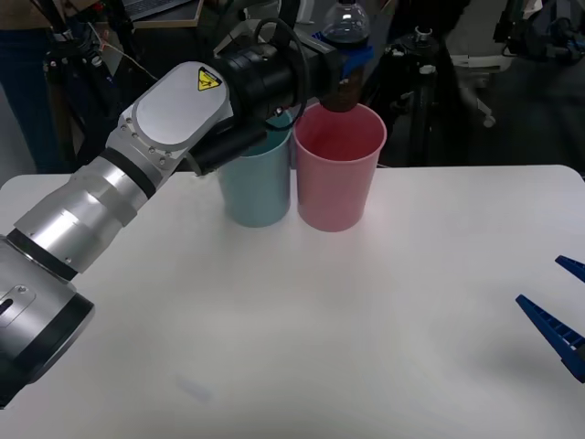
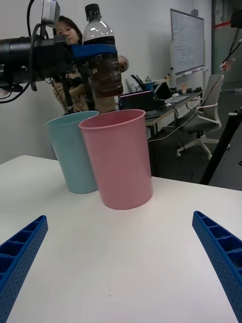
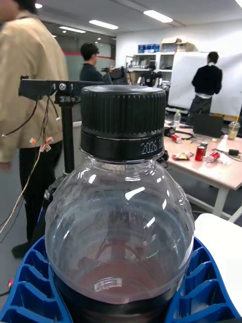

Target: Grasp the object on the table and drop it into the matching bin: aluminum can to the light blue bin, PET bottle to the pink bin.

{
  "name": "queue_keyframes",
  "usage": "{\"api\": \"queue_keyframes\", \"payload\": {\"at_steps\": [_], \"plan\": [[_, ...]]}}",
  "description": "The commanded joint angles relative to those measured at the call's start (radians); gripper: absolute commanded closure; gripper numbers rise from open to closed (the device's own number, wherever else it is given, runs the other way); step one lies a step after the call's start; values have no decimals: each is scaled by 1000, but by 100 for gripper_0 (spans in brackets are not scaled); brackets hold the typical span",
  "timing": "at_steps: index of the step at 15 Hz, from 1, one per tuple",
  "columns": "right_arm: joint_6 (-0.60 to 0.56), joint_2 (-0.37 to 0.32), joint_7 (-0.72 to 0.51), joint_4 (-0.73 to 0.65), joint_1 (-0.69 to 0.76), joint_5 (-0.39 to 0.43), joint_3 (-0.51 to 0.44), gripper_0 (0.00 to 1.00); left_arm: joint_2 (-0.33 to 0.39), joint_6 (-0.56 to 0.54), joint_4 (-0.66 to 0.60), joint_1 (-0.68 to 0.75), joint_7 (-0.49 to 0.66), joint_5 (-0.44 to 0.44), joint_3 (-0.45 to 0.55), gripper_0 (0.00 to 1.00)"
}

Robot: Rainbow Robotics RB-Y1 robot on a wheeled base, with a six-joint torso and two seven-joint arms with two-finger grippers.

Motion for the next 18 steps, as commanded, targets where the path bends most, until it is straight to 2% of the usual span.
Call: {"api": "queue_keyframes", "payload": {"at_steps": [1,6,7,8,9,18], "plan": [[0,0,0,0,0,0,0,0,-22,7,29,-5,0,-10,0,100],[0,0,0,0,0,0,0,0,-22,7,29,-5,11,1,-4,100],[0,0,0,0,0,0,0,0,-21,7,29,-5,13,6,-3,94],[0,0,0,0,0,0,0,0,-22,7,29,-5,11,7,-4,34],[0,0,0,0,0,0,0,0,-22,7,28,-5,8,7,-4,0],[0,0,0,0,0,0,0,0,-22,7,28,-5,2,43,-30,0]]}}
